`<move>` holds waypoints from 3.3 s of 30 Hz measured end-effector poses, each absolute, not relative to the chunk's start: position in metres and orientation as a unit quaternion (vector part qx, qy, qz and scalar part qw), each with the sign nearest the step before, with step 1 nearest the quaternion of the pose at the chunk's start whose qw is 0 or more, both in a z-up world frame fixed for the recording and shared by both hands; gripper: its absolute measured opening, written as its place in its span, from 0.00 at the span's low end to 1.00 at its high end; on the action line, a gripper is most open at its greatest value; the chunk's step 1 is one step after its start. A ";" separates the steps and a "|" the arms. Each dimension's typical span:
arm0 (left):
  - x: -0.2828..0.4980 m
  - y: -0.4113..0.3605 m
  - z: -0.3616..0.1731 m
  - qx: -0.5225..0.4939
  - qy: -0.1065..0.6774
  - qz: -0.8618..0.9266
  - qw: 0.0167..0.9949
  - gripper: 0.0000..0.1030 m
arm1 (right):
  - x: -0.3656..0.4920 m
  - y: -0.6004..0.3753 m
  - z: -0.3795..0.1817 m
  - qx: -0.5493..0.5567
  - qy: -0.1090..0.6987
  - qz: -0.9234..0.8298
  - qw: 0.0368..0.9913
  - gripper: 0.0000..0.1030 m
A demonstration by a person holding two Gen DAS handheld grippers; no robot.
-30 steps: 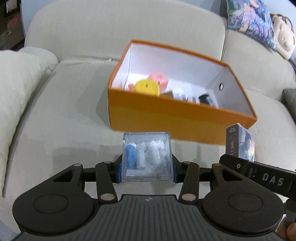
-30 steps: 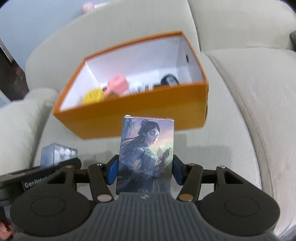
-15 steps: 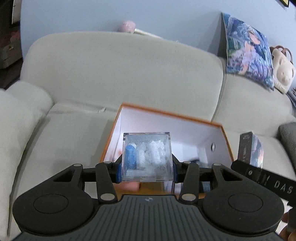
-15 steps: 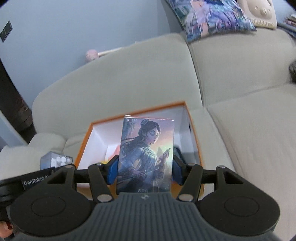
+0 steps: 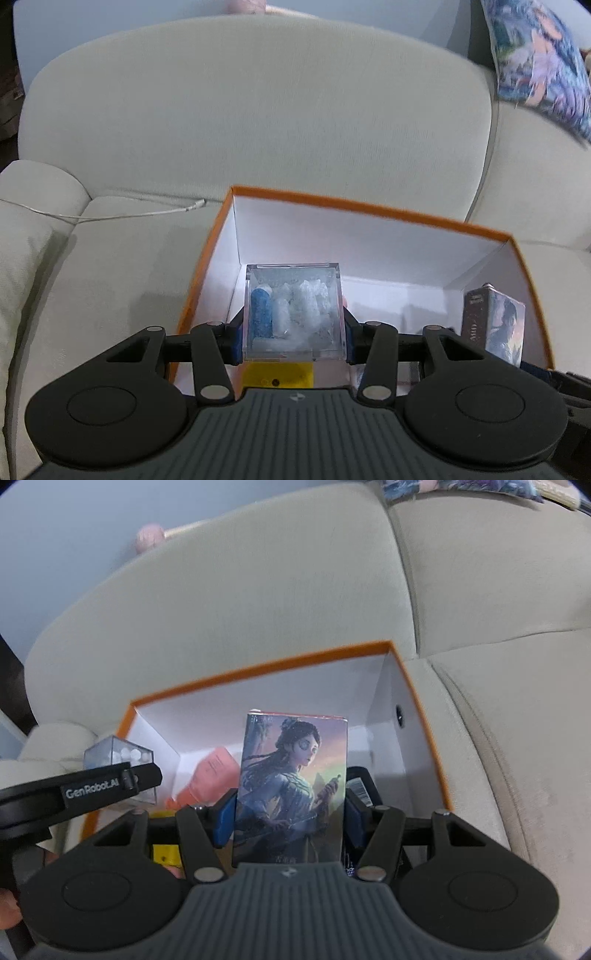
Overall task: Organize rigid objects
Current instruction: 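Lift the cube box and card box and carry both over the shoebox, then lower the cube box and card box into the shoebox and open both grippers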
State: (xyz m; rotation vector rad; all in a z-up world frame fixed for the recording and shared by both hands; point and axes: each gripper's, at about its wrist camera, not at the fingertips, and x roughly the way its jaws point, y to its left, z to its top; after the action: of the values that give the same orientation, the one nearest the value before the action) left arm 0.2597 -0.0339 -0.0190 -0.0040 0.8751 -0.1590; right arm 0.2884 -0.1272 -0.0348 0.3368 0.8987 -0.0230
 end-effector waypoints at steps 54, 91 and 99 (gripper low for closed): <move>0.301 -0.068 -0.070 0.068 0.498 -0.076 0.861 0.51 | 0.332 -0.087 -0.096 0.087 0.522 -0.016 0.849 0.57; 0.316 -0.069 -0.087 0.079 0.537 -0.074 0.837 0.61 | 0.337 -0.077 -0.105 0.060 0.534 -0.030 0.843 0.61; 0.313 -0.066 -0.082 0.076 0.529 -0.074 0.842 0.67 | 0.336 -0.079 -0.102 0.058 0.528 -0.030 0.847 0.65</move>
State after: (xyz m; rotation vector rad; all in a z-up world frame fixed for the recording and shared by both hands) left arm 0.3133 -0.0661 -0.0825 0.1610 1.1174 -0.1564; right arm 0.3359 -0.0790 -0.1021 0.1223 1.1126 -0.0635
